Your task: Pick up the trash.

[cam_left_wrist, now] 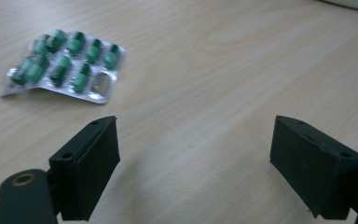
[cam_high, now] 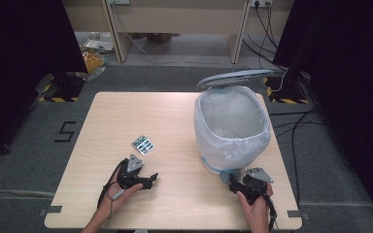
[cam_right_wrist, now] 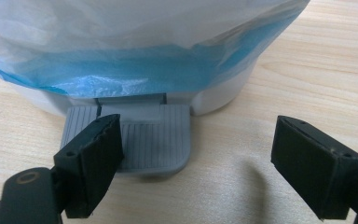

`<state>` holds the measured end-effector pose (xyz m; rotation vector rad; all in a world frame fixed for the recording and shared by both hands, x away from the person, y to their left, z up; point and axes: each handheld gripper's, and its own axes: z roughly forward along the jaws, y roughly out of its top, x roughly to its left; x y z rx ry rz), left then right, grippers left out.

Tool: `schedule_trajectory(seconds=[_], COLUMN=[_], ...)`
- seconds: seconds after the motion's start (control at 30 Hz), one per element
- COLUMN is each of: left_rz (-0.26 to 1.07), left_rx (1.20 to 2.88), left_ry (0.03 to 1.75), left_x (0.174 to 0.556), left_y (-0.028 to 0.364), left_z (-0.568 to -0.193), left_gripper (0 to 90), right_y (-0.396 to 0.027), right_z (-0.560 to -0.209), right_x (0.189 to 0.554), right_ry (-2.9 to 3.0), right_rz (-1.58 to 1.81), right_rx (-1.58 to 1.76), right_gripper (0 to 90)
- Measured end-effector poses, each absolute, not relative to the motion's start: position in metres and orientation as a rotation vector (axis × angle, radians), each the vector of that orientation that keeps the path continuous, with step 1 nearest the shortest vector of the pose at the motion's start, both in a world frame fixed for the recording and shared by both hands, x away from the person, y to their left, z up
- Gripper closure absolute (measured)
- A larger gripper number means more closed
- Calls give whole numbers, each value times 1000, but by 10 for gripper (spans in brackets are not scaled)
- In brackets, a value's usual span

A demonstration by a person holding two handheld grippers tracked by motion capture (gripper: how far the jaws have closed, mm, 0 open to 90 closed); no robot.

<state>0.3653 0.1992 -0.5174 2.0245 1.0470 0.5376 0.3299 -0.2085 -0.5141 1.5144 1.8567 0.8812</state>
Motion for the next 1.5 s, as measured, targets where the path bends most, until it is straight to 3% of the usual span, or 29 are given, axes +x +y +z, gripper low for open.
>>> schedule_trajectory(seconds=[0.17,0.4,0.93,1.13,1.5], left_rz=[625,608,553,460,473], left_rx=[1962,1916,1937,1937,1981], left_ry=[1130,1261,1323,1348,1348], left_x=[379,407,454,473,492], left_y=[213,220,209,213,190], left_z=[-510,-514,-518,-516,-506], left_gripper=[151,151,151,151,150], right_y=[-208,-208,-210,-211,-212], right_z=[-515,-514,-515,-515,-515], right_x=[330,330,331,332,332], right_ry=[1864,1877,1883,1888,1895], right_rz=[897,900,921,926,928], right_rx=[1522,1511,1528,1528,1519], right_gripper=[170,169,169,169,169])
